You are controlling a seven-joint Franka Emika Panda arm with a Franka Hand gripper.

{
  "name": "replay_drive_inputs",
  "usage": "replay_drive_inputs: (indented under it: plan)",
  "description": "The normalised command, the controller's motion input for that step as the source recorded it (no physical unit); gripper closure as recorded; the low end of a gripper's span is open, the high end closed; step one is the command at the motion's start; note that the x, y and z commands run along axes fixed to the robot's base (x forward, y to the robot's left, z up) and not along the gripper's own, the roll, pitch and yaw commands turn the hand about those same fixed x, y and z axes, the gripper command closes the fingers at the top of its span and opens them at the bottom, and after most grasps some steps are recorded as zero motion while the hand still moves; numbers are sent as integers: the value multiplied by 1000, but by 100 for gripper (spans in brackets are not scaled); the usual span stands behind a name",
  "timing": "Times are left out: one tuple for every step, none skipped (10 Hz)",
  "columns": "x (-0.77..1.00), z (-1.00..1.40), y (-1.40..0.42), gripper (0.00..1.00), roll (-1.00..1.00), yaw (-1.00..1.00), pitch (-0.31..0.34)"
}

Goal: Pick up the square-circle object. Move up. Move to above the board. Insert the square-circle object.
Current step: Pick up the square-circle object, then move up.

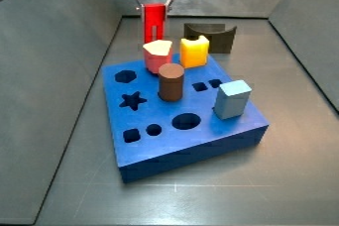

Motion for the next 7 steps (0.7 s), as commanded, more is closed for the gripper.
replay_drive_inputs:
  plan:
    - [0, 0, 0, 100, 0, 0, 0]
    - [0, 0, 0, 100, 0, 0, 0]
    - [0, 833, 0, 100, 0, 0, 0]
    - [-67, 781, 34, 100, -4, 36, 34]
    - [-68, 641, 26, 100, -13, 39, 43]
    - [-45, 496, 15, 100, -22, 36, 41]
    - [-31, 330, 7, 100, -30, 32, 39]
